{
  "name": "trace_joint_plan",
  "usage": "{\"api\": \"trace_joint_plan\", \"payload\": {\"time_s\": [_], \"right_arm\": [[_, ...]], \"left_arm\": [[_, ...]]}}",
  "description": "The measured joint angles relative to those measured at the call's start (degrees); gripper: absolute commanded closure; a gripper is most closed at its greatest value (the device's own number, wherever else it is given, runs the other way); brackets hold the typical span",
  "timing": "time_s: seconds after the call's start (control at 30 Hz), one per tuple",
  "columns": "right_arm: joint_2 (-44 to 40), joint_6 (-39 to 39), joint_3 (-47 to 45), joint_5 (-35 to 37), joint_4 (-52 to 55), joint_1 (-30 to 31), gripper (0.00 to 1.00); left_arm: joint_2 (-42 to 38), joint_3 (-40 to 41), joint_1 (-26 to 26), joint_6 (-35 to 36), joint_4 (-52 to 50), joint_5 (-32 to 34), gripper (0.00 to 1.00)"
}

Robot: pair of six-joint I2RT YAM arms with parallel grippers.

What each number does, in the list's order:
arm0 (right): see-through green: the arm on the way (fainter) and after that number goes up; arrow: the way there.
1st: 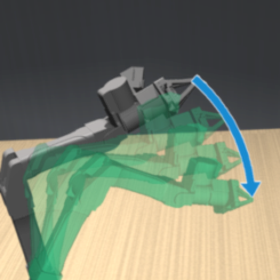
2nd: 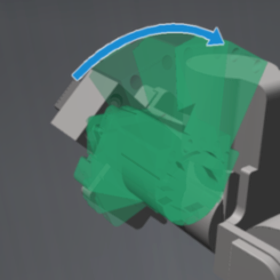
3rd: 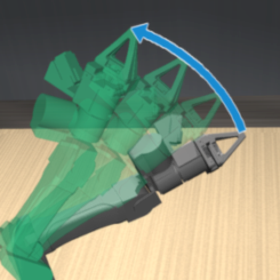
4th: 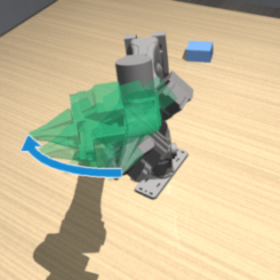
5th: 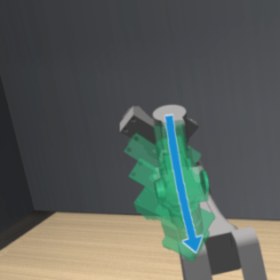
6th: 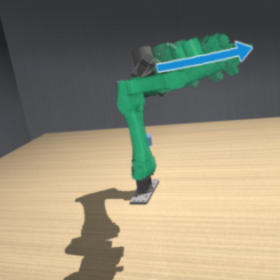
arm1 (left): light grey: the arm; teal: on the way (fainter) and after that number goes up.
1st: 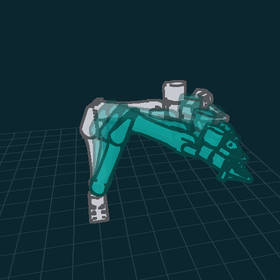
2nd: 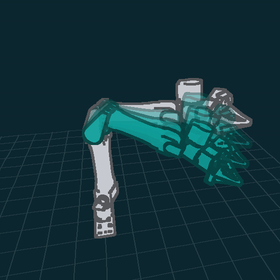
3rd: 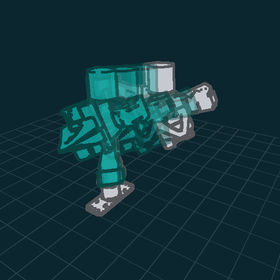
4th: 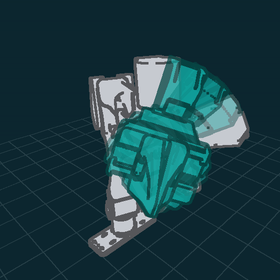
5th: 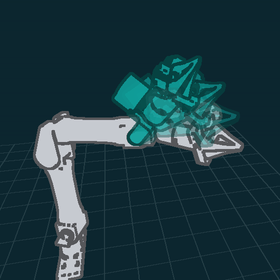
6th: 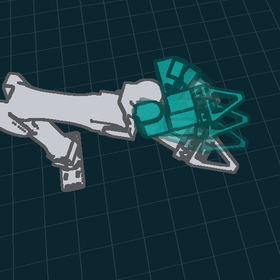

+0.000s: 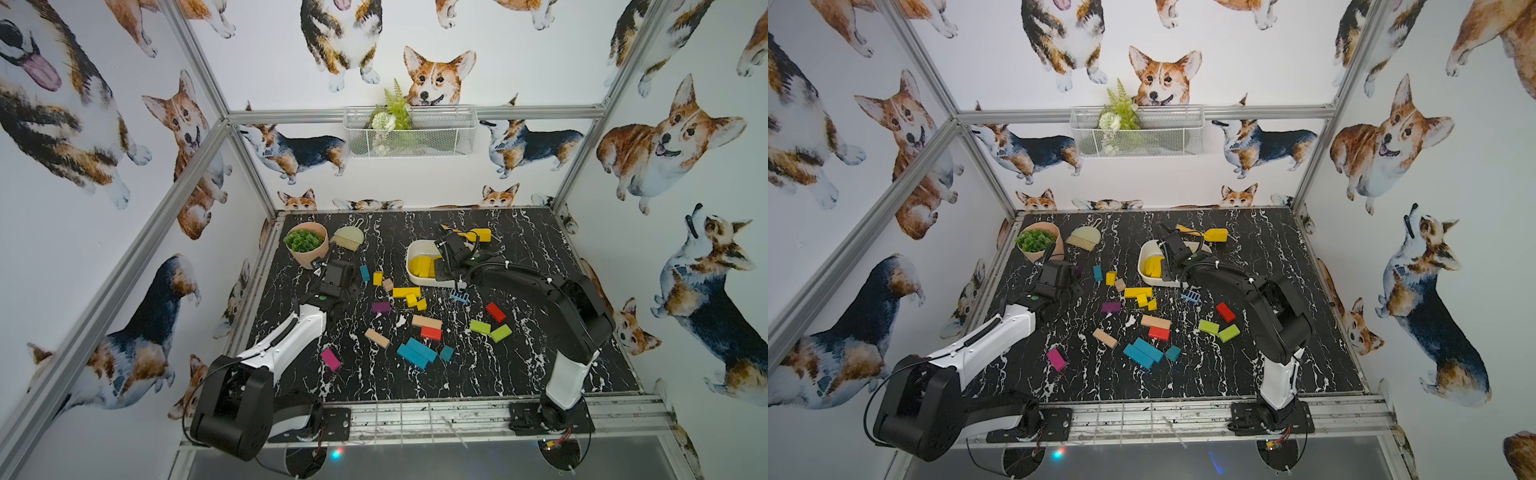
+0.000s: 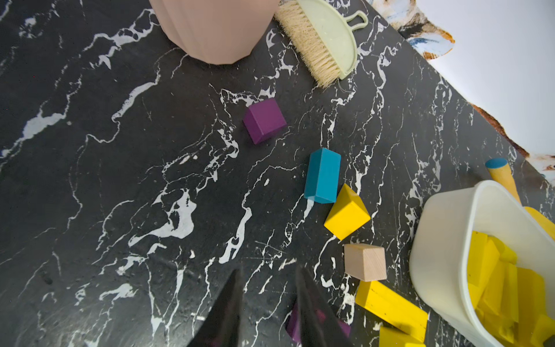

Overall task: Pick out the yellow building blocks
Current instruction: Place the building block in the storage box.

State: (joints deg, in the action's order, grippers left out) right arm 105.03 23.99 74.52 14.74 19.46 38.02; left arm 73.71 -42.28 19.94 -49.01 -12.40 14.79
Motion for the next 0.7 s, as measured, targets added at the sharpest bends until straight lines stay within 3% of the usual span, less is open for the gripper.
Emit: {"api": "trace_joint_plan", "payload": {"time_s": [0.2,0.47,0.7], "right_arm": [[2.7,-1.4,0.3,0.9,1.1,-1.8,0.71],[3.4,-2.0,0.9,1.6,1.4,-2.0,0.52],[-0.6,-3.3,0.8,1.8,2.0,-2.1,0.45]], "left_arm": [[0.5,-0.5,0.0,0.8,0.0,-1.8,0.65],[2.0,-2.0,0.5,2.2,0.1,-4.6,0.61],[5.6,-7.9,6.1,4.6,-0.4,-6.5,0.54]]}}
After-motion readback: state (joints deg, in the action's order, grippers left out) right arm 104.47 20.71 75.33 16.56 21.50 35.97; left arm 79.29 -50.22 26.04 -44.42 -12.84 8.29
